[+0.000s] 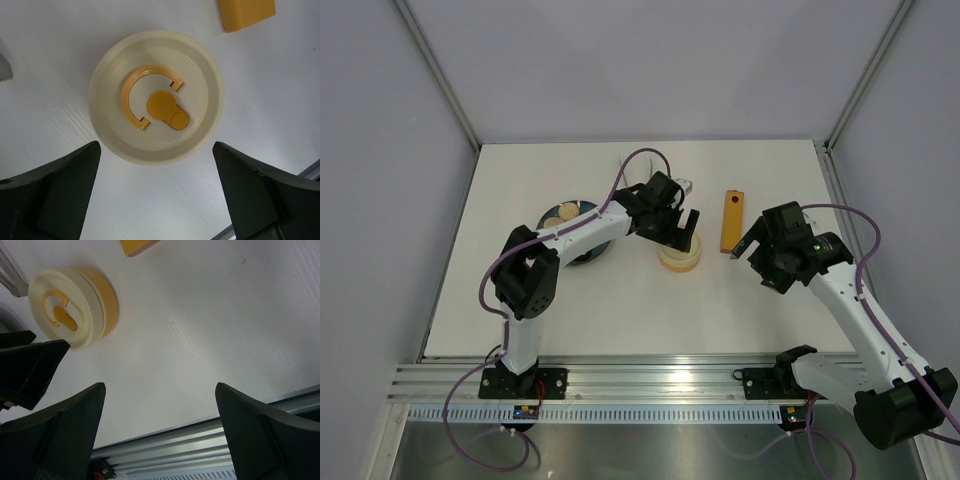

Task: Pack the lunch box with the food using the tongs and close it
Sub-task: Screw the box lid onto the packing box.

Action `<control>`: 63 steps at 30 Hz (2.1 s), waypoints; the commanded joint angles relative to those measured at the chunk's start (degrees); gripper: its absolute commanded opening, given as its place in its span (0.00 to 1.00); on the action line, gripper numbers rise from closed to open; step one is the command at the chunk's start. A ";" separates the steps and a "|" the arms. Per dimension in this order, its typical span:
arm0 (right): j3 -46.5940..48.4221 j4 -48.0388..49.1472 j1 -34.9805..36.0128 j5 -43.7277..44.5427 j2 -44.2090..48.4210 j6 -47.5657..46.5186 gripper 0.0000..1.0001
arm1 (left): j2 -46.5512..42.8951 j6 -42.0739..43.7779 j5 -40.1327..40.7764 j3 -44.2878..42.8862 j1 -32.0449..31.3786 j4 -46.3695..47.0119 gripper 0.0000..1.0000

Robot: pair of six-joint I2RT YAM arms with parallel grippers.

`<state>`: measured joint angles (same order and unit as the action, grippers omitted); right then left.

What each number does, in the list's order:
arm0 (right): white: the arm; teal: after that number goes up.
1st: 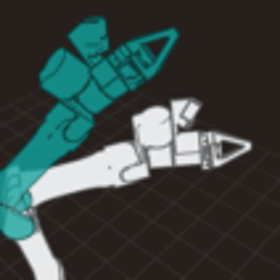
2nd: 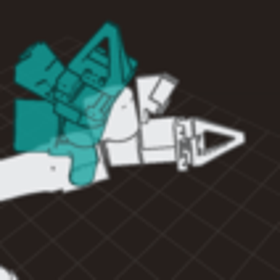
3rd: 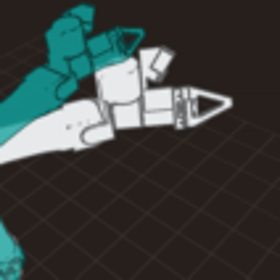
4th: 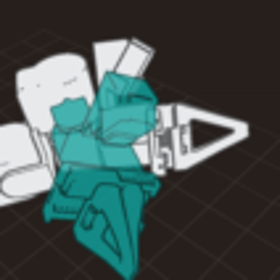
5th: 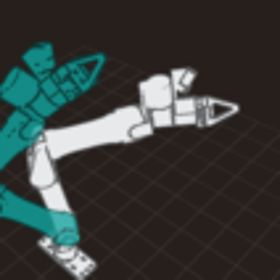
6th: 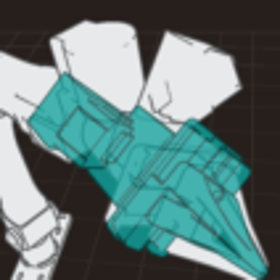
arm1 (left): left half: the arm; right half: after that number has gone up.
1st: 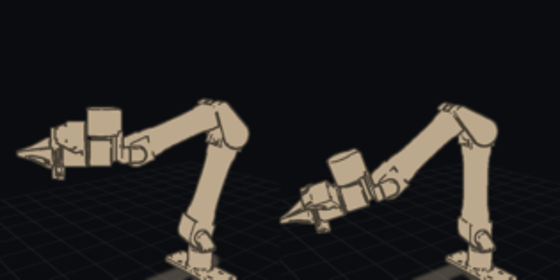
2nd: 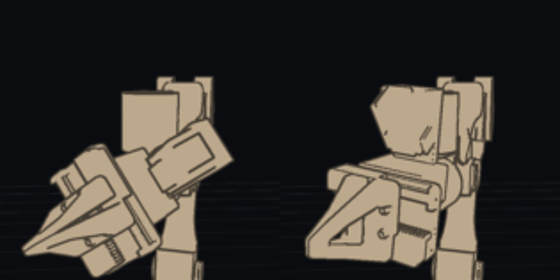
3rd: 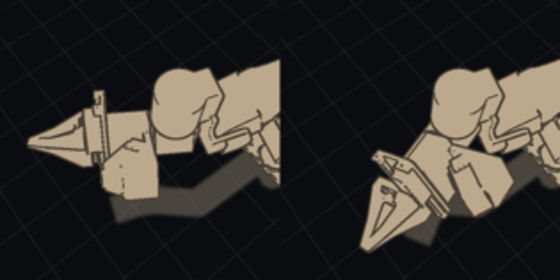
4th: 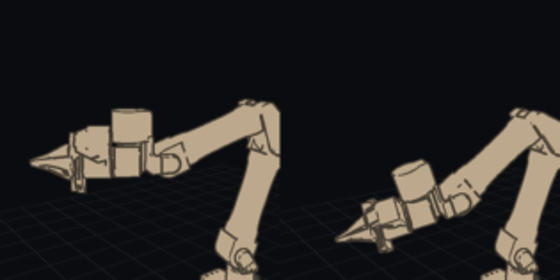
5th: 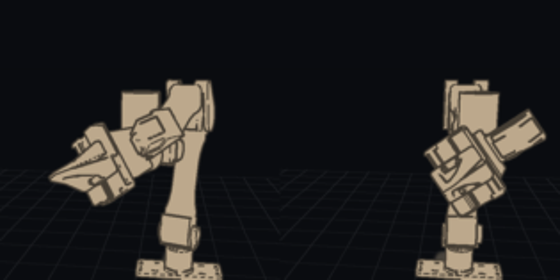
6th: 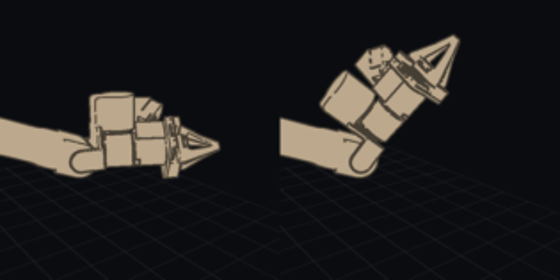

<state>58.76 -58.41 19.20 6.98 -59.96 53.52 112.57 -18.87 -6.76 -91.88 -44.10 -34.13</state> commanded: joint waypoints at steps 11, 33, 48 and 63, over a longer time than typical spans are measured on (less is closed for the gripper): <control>1.18 -0.12 -0.30 1.01 0.46 -0.61 1.00 | -0.27 0.59 8.61 -6.56 -2.84 -1.37 0.97; 0.21 0.67 -0.30 0.49 0.99 -0.78 0.99 | 4.33 3.93 13.53 -9.73 -5.56 -5.77 0.86; 14.69 2.97 12.16 1.18 -22.44 -20.64 0.85 | -17.01 -2.39 2.38 4.06 3.30 0.46 0.63; 40.81 -0.39 16.57 5.77 -52.18 -34.35 0.77 | -33.39 -6.17 -4.12 23.93 18.17 5.56 0.64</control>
<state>96.14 -58.17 36.10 12.36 -109.89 23.38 80.01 -23.99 -6.74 -69.14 -26.70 -32.73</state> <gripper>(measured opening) 0.779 0.635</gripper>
